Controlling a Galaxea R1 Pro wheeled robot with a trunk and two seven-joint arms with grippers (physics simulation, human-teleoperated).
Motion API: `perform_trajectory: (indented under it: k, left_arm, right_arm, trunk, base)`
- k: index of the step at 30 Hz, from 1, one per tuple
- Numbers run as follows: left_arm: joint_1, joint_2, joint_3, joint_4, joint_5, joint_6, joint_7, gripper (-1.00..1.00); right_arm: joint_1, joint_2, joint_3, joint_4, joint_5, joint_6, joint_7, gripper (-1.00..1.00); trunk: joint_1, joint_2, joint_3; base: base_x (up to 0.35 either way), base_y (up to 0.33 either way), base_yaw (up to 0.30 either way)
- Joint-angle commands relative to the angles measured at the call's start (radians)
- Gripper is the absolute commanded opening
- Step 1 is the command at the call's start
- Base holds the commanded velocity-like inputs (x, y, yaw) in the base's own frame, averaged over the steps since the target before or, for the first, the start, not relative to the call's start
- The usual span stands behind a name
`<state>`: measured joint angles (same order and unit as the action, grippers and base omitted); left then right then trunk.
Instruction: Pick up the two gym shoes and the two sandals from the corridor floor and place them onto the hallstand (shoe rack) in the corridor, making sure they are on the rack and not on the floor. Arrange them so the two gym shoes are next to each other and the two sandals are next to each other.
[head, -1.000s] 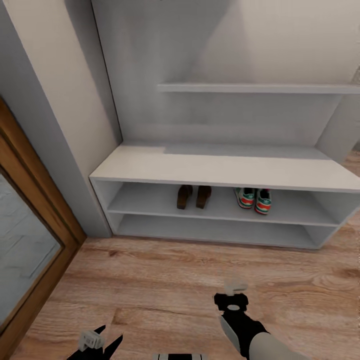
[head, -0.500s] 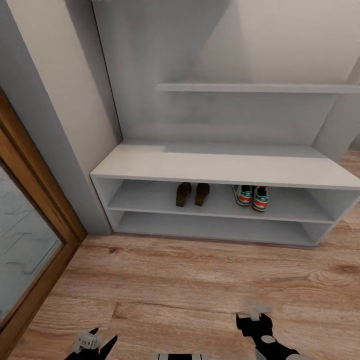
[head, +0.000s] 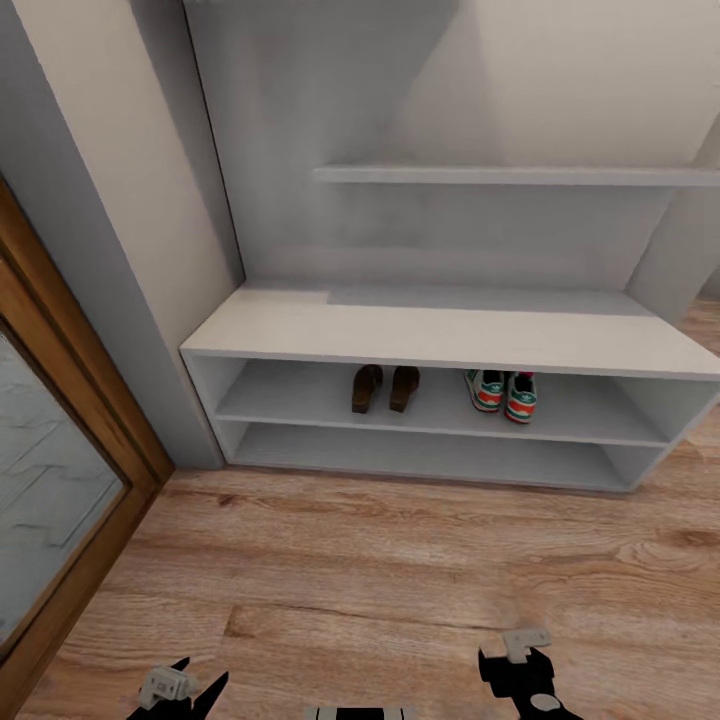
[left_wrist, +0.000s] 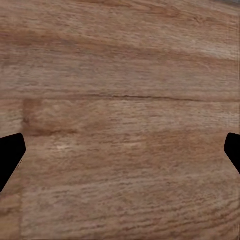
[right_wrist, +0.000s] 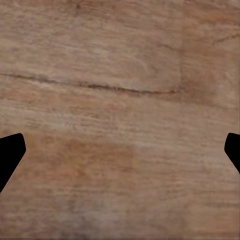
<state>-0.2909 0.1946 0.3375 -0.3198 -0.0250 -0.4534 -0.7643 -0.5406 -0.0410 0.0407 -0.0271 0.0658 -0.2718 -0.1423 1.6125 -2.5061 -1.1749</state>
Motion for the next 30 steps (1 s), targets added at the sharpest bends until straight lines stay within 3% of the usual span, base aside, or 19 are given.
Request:
perform_trajectory:
  k: [1, 20, 30]
  left_arm:
    - [-0.001, 0.0, 0.007, 0.001, -0.003, -0.002, -0.005, 1.0]
    - [0.0, 0.0, 0.011, 0.009, -0.003, -0.001, 0.013, 1.0]
    - [0.001, -0.002, 0.01, 0.015, -0.003, -0.002, 0.104, 1.0]
  right_arm:
    - [0.0, 0.0, 0.004, 0.001, 0.007, -0.001, -0.006, 1.0]
    - [0.02, 0.0, 0.002, 0.001, 0.006, -0.013, -0.012, 1.0]
    - [0.029, 0.0, 0.001, 0.001, 0.005, -0.012, -0.014, 1.0]
  trunk:
    - [0.0, 0.0, -0.001]
    - [-0.009, 0.004, 0.077]
    - [-0.019, 0.019, 0.128]
  base:
    - [0.0, 0.0, 0.0]
    - [0.0, 0.0, -0.014]
    - [0.0, 0.0, -0.147]
